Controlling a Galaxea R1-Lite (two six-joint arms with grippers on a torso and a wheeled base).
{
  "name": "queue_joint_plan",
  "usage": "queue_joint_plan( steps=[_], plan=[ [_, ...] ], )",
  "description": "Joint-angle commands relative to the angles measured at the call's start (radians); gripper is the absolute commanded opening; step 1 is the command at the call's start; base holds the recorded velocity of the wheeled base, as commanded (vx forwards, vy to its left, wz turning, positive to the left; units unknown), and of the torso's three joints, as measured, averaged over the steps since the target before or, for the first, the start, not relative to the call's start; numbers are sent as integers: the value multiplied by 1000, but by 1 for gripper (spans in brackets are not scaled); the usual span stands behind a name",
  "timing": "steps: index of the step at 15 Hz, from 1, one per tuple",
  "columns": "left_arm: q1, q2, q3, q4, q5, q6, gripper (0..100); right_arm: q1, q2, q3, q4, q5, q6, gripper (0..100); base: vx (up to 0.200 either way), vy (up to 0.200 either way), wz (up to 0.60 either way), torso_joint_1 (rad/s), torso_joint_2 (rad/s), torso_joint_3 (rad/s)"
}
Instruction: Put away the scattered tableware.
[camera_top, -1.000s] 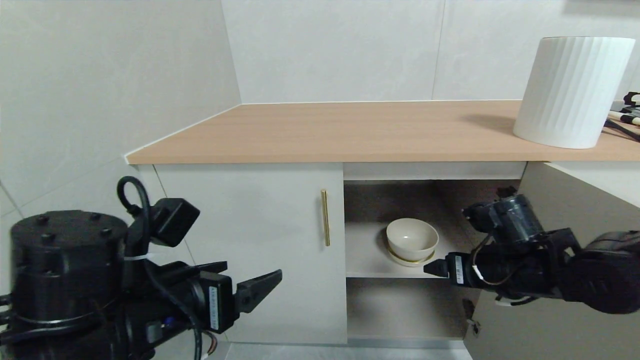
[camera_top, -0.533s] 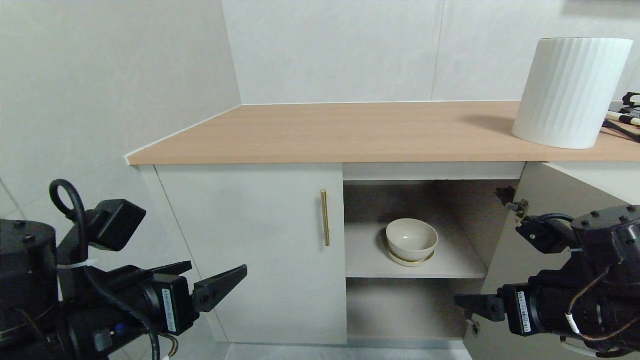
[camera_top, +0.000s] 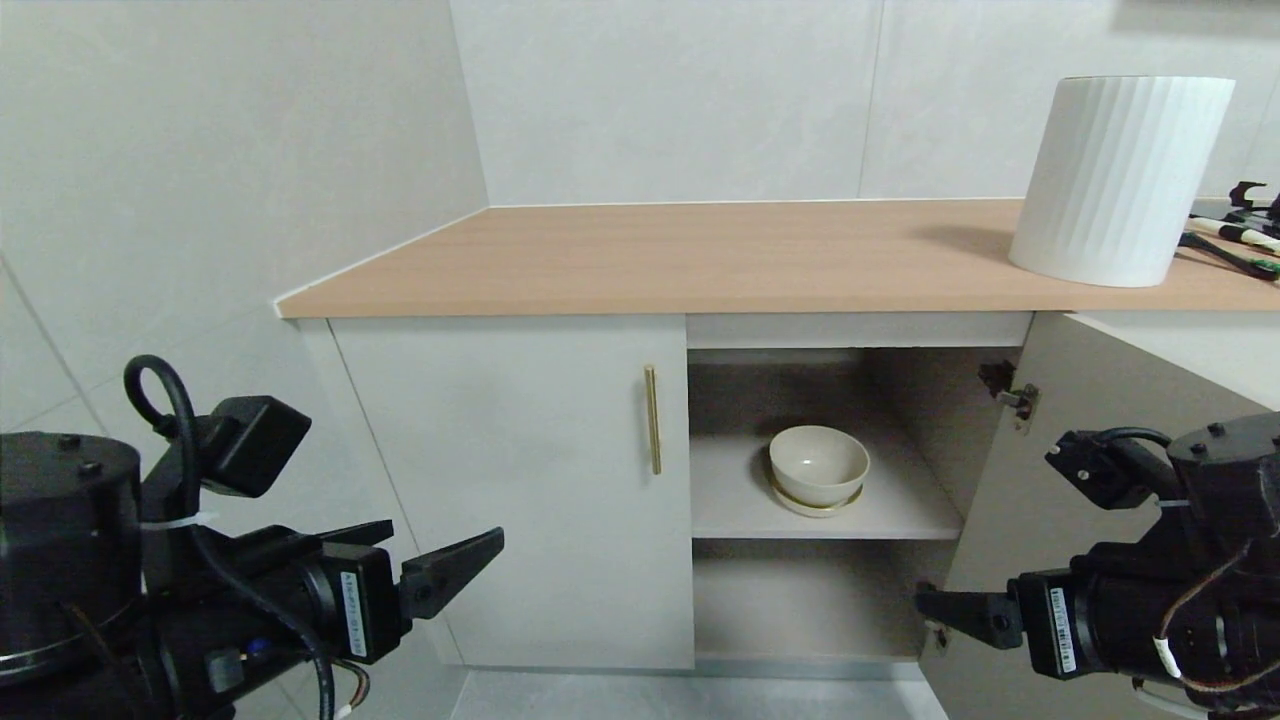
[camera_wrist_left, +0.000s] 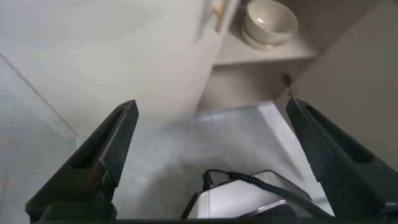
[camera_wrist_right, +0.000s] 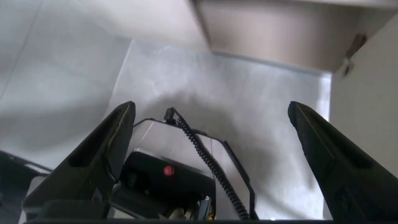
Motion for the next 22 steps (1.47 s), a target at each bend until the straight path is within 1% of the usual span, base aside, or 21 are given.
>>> queue_joint_plan(
  steps=[1,12,19,22],
  plan=[
    [0,4,0,1,2,-1,100,0,2,0,0,-8,0,100,-200,0,0,2,-2,7],
    [-1,5,6,4,1,-1,100,4,3,3,0,-17,-1,100,-200,0,0,1,3,3],
    [-1,5,8,4,1,-1,100,14,-26,2,3,-45,-4,100,0,0,0,0,0,0],
    [-1,5,6,4,2,1,100,14,-34,0,26,-51,-9,100,0,0,0,0,0,0]
  ],
)
